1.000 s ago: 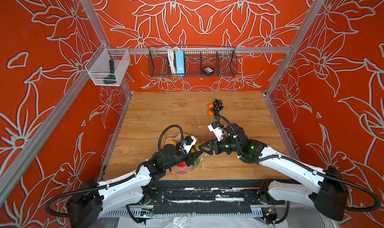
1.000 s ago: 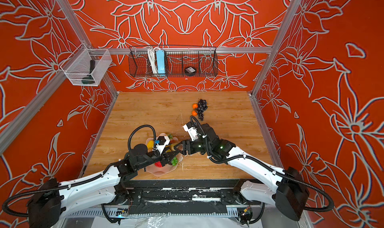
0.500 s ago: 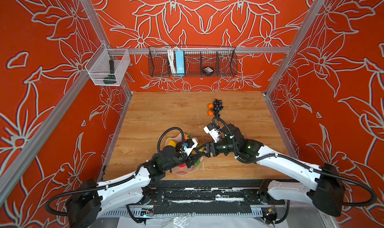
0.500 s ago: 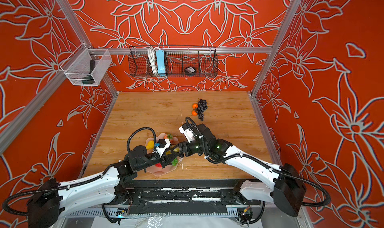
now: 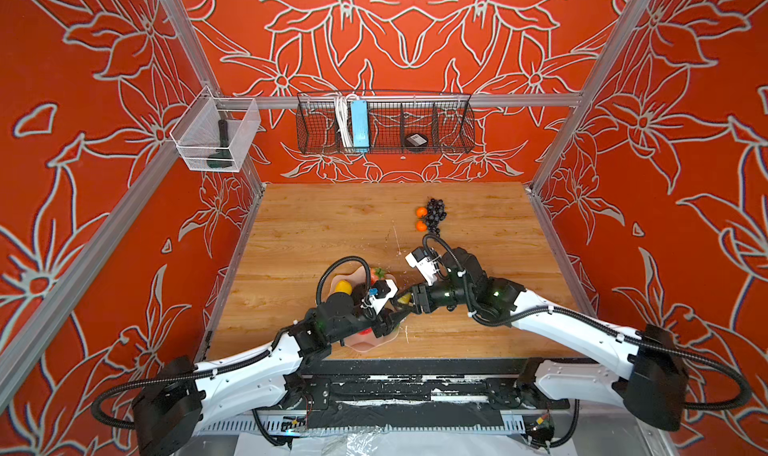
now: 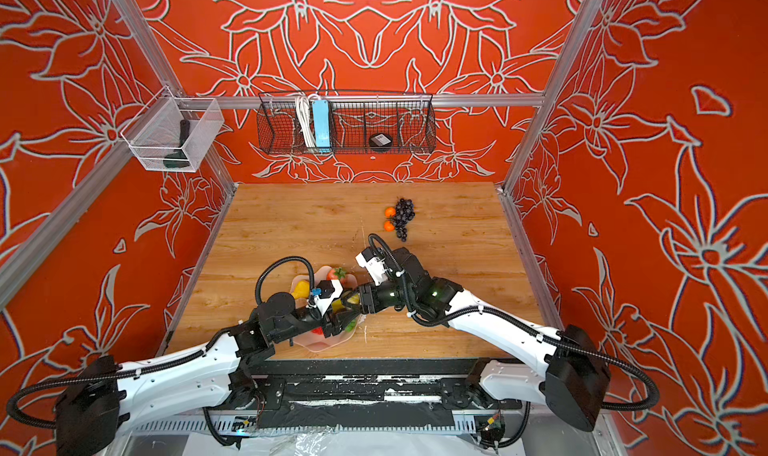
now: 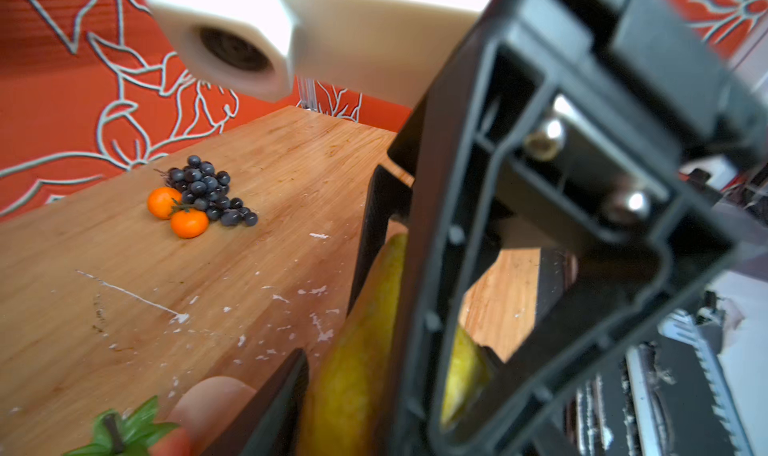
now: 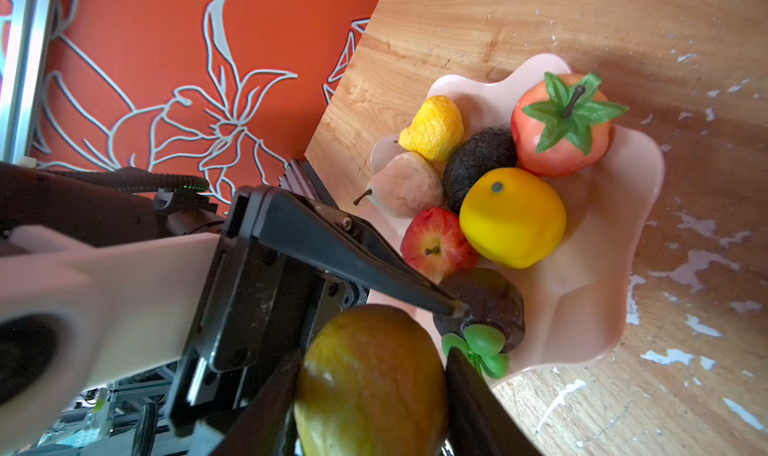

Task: Place and organize the fake fruits in the fruit bowl
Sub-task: 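Lower the brown fig into the bowl and open the left gripper, then raise the left gripper beside the bowl while the right gripper moves toward the grapes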

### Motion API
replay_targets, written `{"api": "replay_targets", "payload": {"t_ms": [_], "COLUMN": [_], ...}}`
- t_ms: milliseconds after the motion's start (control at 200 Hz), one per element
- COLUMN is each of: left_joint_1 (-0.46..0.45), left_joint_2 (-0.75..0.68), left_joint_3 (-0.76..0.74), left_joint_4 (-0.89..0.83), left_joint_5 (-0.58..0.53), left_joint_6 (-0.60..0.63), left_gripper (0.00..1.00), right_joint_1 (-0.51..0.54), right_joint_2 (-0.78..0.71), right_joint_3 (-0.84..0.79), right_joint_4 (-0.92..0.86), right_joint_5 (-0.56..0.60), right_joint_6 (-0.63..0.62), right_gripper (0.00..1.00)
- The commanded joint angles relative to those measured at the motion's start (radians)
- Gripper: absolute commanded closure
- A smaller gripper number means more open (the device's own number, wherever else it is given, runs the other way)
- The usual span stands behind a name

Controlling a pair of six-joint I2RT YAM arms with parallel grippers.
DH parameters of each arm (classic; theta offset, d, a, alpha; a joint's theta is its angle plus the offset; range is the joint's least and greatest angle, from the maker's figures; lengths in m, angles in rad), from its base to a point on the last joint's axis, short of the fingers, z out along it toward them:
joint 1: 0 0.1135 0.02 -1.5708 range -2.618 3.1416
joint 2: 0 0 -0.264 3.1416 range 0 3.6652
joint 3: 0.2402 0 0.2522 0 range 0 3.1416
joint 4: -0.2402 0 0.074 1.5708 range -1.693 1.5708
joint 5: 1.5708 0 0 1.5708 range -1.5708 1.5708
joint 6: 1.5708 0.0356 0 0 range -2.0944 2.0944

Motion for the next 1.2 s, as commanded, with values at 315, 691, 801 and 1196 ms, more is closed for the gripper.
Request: {"api": "replay_targets", "payload": {"t_ms": [315, 691, 801, 1196], "left_joint_1": [-0.003, 0.023, 0.037, 0.055], "left_joint_2": [-0.248, -0.479, -0.494, -0.467], "left_joint_3": [0.002, 0.002, -0.01, -0.005], "left_joint_4": [-0.168, -0.435, -0.439, -0.435], "left_joint_5": [-0.323, -0.888, -0.89, -0.856], "left_joint_6": [-0.033, -0.177, -0.19, -0.19], "left_gripper": [0.02, 0.02, 0.02, 0.02], "right_joint_1": [0.006, 0.043, 0.06, 0.08], "right_joint_2": [-0.02, 0.078, 0.129, 0.299], "right_joint_3": [0.122, 0.129, 0.147, 0.225], "right_joint_4": [-0.272, -0.266, -0.26, -0.264], "right_joint_5": [0.406, 0.457, 0.461, 0.415], "right_joint_6": [-0.264, -0.305, -0.318, -0.364], "right_gripper": [0.47, 0.48, 0.48, 0.48]}}
